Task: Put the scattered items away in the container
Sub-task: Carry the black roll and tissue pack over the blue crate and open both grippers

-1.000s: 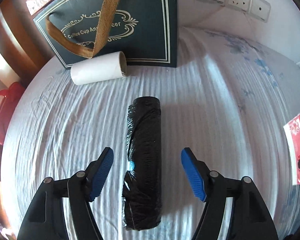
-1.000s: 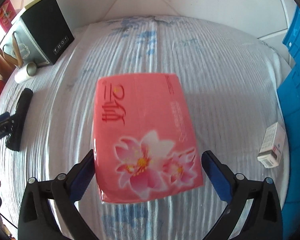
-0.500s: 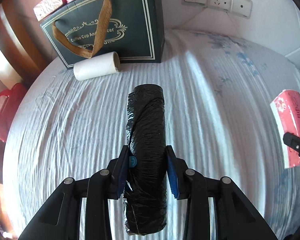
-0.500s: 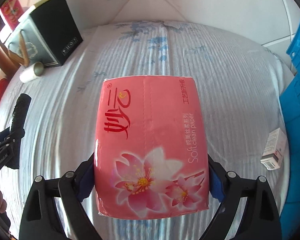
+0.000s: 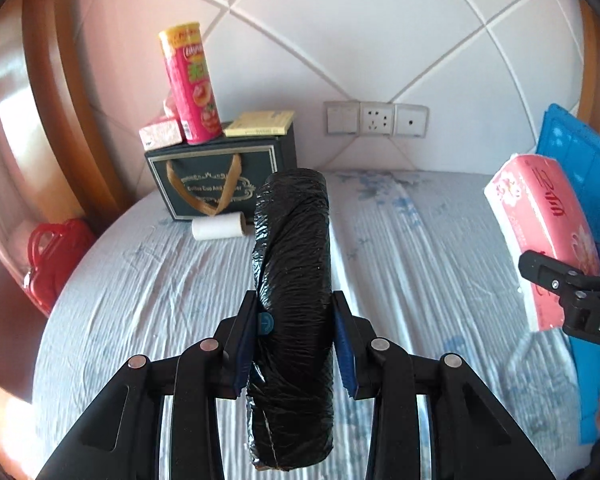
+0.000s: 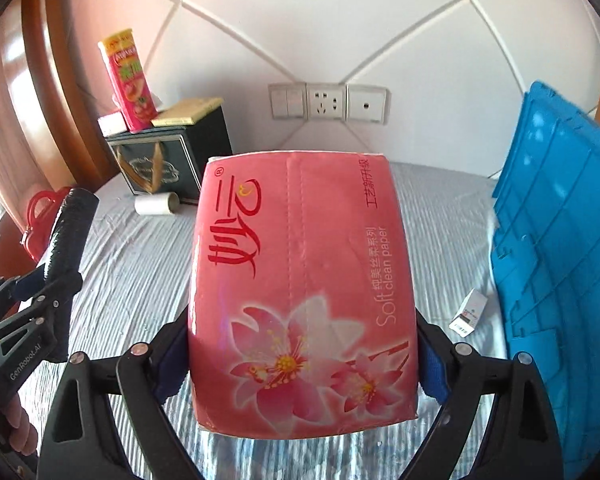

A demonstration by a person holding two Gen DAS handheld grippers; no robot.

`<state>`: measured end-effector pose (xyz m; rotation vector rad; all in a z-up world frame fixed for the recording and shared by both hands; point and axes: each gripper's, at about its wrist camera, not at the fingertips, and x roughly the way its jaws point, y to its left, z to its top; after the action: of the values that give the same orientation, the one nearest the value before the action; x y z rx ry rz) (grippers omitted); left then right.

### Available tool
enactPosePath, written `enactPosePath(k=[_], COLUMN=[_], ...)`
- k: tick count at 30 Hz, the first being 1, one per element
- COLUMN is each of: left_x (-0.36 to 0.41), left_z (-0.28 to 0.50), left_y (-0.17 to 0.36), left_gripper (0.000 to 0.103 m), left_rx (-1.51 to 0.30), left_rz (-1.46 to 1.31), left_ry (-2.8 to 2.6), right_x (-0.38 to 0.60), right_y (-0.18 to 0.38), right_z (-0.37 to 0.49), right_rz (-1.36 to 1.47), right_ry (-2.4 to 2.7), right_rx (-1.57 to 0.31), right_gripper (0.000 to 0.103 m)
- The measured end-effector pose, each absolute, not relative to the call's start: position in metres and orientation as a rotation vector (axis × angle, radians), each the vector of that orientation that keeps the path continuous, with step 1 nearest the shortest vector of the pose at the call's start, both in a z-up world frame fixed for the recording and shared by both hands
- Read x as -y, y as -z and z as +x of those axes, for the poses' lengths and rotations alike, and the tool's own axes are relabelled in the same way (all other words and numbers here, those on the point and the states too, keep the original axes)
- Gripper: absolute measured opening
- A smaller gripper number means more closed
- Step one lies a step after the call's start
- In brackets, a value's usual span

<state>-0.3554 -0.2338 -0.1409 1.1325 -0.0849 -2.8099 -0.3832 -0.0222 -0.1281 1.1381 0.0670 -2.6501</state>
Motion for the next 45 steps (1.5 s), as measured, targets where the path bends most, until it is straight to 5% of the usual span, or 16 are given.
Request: enactPosePath(k=[19, 30, 39, 42, 44, 45], left_x=[0.065, -0.143, -0.248, -0.245, -0.242, -0.238], left_z=[-0.263, -0.240, -0.235, -0.229, -0.224, -0.221], left_y=[0.024, -0.022, 0.000, -0.005, -0.008, -0.010], left_gripper=[0.034, 0.034, 0.035, 0.048, 0.087, 0.088], left_rx=[0.196, 0.197, 0.361, 0.359, 0.355, 0.348], left_rz=[0.832, 0.755, 0.927, 0.830, 0.786, 0.759], left_ry=[3.329, 3.540, 3.486, 3.461, 3.449, 3.446], right_x=[-0.137, -0.303, -0.391, -0.400, -0.405, -0.406], right_y=[-0.015, -0.040, -0.006, 0.001, 0.002, 0.002], right_z=[-0.192, -0.156, -0.183, -0.187, -0.192, -0.194], right_rz=[0.825, 0.804, 0.988, 0.978, 0.983, 0.981], right_ry=[3.185, 3.344, 3.251, 3.223, 3.213, 3.211], right_rx=[-0.028, 0.001, 0.043, 0.065, 0.095, 0.111], right_gripper=[0.092, 0.092, 0.092, 0.093, 0.099, 0.103])
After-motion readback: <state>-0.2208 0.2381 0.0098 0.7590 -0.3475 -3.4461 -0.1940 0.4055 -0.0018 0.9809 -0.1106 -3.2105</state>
